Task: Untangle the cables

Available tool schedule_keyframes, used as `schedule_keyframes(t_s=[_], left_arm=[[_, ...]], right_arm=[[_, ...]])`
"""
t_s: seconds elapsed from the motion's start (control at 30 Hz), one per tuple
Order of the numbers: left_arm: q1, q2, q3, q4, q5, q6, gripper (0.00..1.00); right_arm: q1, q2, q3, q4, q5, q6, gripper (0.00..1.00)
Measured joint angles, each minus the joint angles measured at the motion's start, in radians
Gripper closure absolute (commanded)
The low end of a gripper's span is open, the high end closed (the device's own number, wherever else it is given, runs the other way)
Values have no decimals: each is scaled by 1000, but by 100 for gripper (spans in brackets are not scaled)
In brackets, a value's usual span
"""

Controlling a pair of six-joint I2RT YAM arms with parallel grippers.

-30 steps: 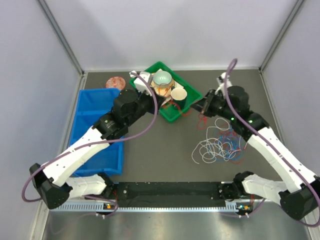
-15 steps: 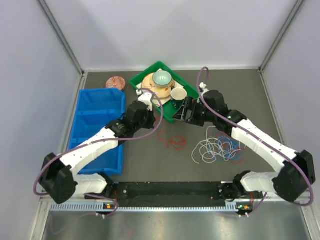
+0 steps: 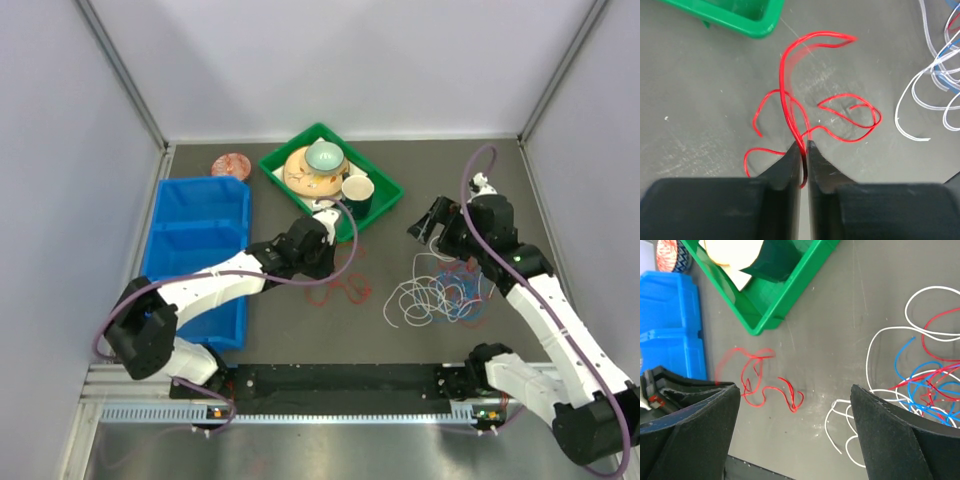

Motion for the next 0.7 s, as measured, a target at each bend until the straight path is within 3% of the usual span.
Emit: schedule_keyframes(t_s=[0.1, 0.17, 0.3, 0.33, 0.37, 0.7], left_arm=[[-24, 33, 20, -29, 5, 0, 51], [-62, 61, 48, -52, 3, 4, 42], [-145, 94, 103, -89, -28, 18, 36], [-159, 97, 113, -92, -40, 22, 6], [-169, 98, 119, -93, -55, 26, 1], [-182, 211, 192, -107, -345, -5, 1]], right_arm=[[0, 5, 0, -10, 1, -8, 10], [0, 20, 0, -19, 3, -13, 10], [0, 46, 0, -21, 3, -24, 10], [0, 50, 0, -21, 3, -26, 10], [0, 51, 0, -21, 3, -27, 10], [0, 58, 0, -20, 3, -33, 9]])
